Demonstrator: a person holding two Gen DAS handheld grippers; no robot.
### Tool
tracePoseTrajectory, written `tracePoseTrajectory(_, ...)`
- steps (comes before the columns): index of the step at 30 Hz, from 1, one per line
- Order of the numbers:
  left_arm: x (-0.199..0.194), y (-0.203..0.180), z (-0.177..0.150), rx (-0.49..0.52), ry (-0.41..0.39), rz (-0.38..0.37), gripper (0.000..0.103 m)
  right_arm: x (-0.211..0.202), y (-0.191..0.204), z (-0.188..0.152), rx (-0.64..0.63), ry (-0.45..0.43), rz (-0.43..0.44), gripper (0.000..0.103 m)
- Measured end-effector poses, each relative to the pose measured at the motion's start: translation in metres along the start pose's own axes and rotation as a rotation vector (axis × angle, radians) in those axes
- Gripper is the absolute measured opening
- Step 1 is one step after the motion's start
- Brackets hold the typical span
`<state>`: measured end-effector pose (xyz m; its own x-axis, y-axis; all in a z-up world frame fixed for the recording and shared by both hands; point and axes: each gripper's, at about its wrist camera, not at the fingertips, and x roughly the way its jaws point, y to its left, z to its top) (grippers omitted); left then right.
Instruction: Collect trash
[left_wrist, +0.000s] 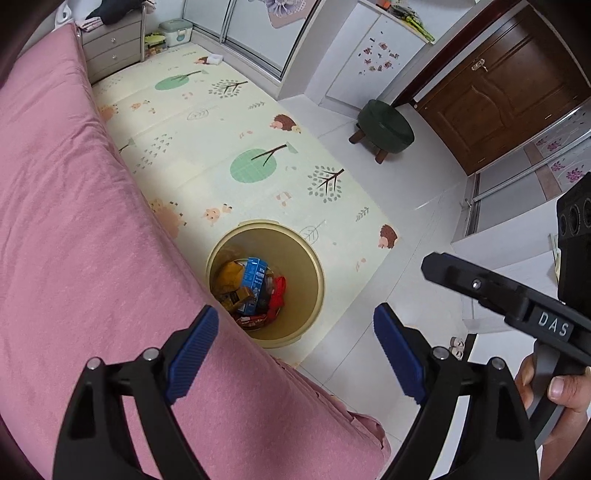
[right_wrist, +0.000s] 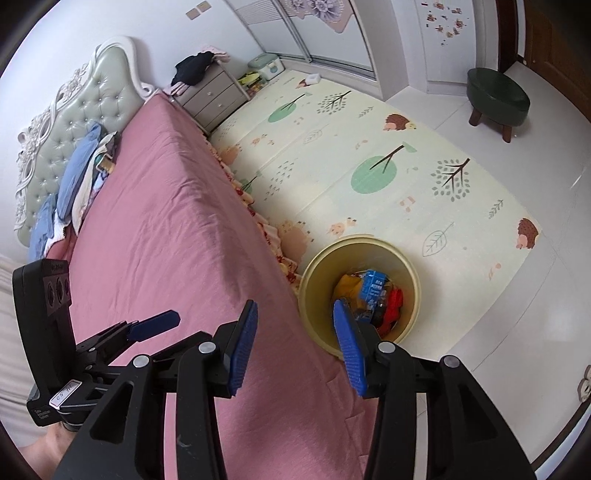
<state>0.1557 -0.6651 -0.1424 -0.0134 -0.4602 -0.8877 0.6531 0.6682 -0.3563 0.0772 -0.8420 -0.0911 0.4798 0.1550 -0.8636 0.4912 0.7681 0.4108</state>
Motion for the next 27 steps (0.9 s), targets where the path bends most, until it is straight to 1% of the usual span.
tracePoseTrajectory(3,-0.009,0.006,-0.005,-0.010,-0.011,0.012,0.086,-0.002,0.013,-0.008,-0.005,0.011,0.024,0.043)
tracePoseTrajectory(7,-0.027,0.024,-0.020,-0.058,-0.034,0.030,0.086,0.000,0.033,-0.020,-0.040,0.032,0.042,0.043)
tracePoseTrajectory(11,-0.044,0.046,-0.043,-0.092,-0.052,0.090,0.086,0.005,0.059,-0.035,-0.082,0.061,0.059,0.043)
tracePoseTrajectory(12,-0.047,0.052,-0.047,-0.104,-0.051,0.095,0.085,0.008,0.069,-0.041,-0.102,0.073,0.058,0.043)
tracePoseTrajectory(14,-0.055,0.069,-0.065,-0.148,-0.046,0.099,0.086,0.011,0.081,-0.051,-0.117,0.085,0.061,0.043)
tracePoseTrajectory(18,-0.067,0.099,-0.098,-0.201,-0.040,0.136,0.086,0.025,0.110,-0.078,-0.157,0.132,0.074,0.043)
tracePoseTrajectory(19,-0.071,0.110,-0.111,-0.226,-0.033,0.149,0.086,0.029,0.117,-0.087,-0.166,0.144,0.079,0.043)
tracePoseTrajectory(21,-0.077,0.125,-0.125,-0.261,-0.029,0.165,0.086,0.038,0.131,-0.101,-0.179,0.185,0.098,0.043)
tracePoseTrajectory(24,-0.089,0.149,-0.154,-0.351,-0.022,0.186,0.086,0.050,0.155,-0.126,-0.203,0.237,0.125,0.043)
tracePoseTrajectory(27,-0.104,0.173,-0.185,-0.432,-0.034,0.191,0.086,0.056,0.184,-0.147,-0.287,0.254,0.115,0.044)
